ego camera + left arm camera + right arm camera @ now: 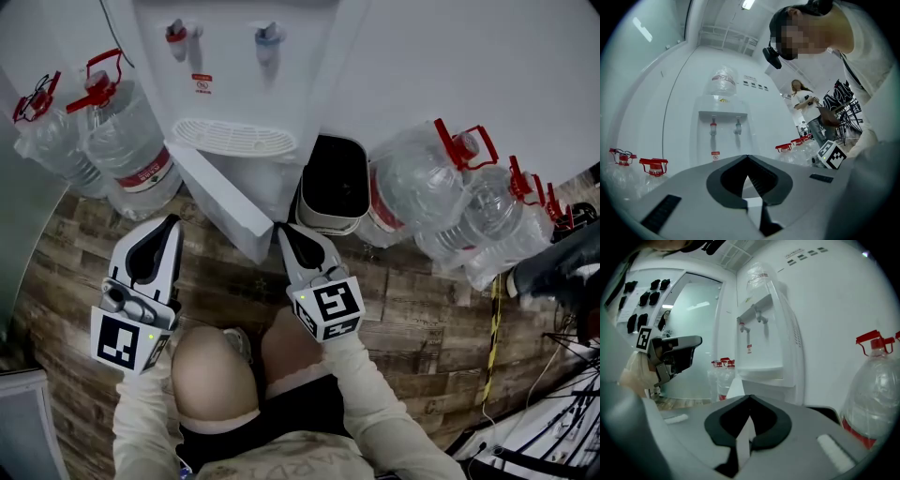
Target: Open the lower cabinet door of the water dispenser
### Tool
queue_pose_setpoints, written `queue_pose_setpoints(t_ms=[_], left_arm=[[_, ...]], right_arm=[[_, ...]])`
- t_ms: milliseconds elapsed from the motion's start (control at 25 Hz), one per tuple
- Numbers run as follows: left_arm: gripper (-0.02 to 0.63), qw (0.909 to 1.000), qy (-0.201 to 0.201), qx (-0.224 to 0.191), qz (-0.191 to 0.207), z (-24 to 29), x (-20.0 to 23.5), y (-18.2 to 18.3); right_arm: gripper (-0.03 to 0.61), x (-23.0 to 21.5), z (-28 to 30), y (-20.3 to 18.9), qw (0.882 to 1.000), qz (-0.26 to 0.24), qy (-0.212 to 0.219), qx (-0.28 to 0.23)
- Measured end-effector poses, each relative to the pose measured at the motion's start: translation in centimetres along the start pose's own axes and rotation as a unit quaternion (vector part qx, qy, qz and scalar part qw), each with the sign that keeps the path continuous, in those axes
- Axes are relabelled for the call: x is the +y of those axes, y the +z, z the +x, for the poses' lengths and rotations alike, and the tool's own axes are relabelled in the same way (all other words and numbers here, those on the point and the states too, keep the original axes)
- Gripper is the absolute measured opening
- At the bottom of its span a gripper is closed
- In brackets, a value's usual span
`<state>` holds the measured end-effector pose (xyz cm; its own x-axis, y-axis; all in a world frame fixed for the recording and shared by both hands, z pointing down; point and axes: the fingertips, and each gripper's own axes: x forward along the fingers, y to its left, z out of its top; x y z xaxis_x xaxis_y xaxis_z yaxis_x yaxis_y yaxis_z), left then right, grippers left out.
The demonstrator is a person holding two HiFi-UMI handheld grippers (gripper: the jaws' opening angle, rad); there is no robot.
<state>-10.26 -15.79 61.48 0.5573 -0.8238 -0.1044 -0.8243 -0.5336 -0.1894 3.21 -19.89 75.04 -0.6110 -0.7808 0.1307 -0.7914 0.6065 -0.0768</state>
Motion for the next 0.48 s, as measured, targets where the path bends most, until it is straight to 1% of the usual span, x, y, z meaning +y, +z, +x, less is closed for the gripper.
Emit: queue_pose_setpoints(t_ms=[240,480], left_arm=[[0.003,0.9999,0.006,0.005,-0.007,0.3,0.8,-0.8],[0.003,0.9996,0.015,0.021,-0.013,1.3,2.9,-1.4]], right_arm=[[0.009,-1.6,0.1,3.3,0.999,-0.016,-0.013,-0.036],[0.009,-2.1,1.4,6.2,0.998,-0.032,-0.013,-0.051]])
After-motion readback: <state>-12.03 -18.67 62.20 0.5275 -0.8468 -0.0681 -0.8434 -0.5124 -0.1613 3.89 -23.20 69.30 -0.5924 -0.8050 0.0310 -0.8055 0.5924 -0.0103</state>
